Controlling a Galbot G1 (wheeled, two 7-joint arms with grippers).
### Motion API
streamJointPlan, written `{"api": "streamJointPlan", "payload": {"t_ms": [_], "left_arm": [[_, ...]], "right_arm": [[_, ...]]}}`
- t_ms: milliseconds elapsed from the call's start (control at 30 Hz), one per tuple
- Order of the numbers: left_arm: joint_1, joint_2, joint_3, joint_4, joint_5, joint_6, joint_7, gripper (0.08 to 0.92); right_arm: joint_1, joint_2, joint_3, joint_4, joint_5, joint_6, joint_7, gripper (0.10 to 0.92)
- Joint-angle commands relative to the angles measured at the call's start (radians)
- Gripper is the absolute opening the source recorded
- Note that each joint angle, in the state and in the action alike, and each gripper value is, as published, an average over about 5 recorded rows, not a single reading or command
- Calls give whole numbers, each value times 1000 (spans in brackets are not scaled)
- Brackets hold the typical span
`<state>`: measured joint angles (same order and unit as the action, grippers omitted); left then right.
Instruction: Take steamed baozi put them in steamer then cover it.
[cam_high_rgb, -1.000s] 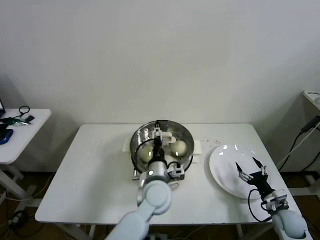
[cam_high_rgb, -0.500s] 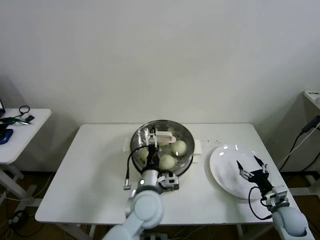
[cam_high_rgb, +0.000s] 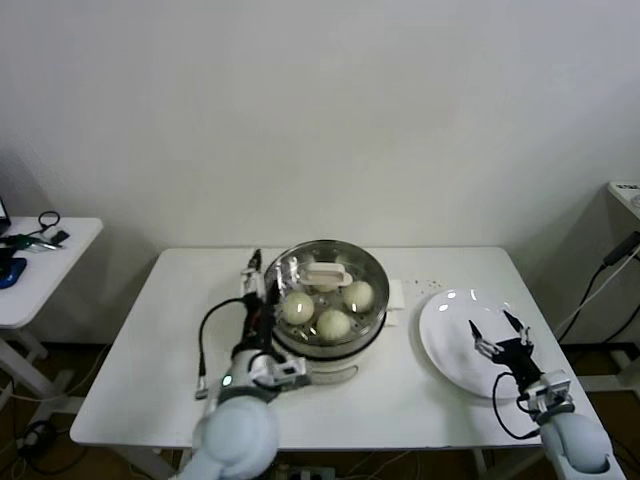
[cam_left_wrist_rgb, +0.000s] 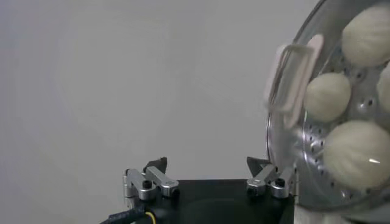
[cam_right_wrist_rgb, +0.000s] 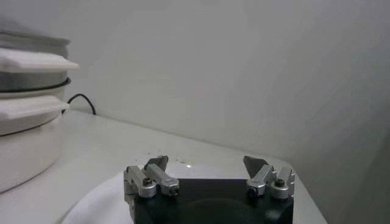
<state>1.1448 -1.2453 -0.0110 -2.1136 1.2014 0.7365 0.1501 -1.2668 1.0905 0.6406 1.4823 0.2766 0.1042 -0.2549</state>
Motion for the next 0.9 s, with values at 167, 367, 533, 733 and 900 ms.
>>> {"api": "streamJointPlan", "payload": {"t_ms": [167,367,533,733,900], "left_arm": [[319,27,-487,-68,-957,-378,-386,823],[411,-61,-609,-1,-1245,-622,-341,823],[426,-104,-645,80,-1332,-695,-313,823],[436,-108,-654,135,-1372,-735,-278,823],[439,-109,-655,145,-1365,-750,-273,823]], "right_arm": [[0,13,-14,20,-16,7,4,823],[-5,16,-24,37,-31,0,3,823],[-15,12,-23,60,-23,-11,-11,823],[-9,13,-20,56,-8,-14,-11,823],[-12,17,-19,63,-9,-13,-9,823]]}}
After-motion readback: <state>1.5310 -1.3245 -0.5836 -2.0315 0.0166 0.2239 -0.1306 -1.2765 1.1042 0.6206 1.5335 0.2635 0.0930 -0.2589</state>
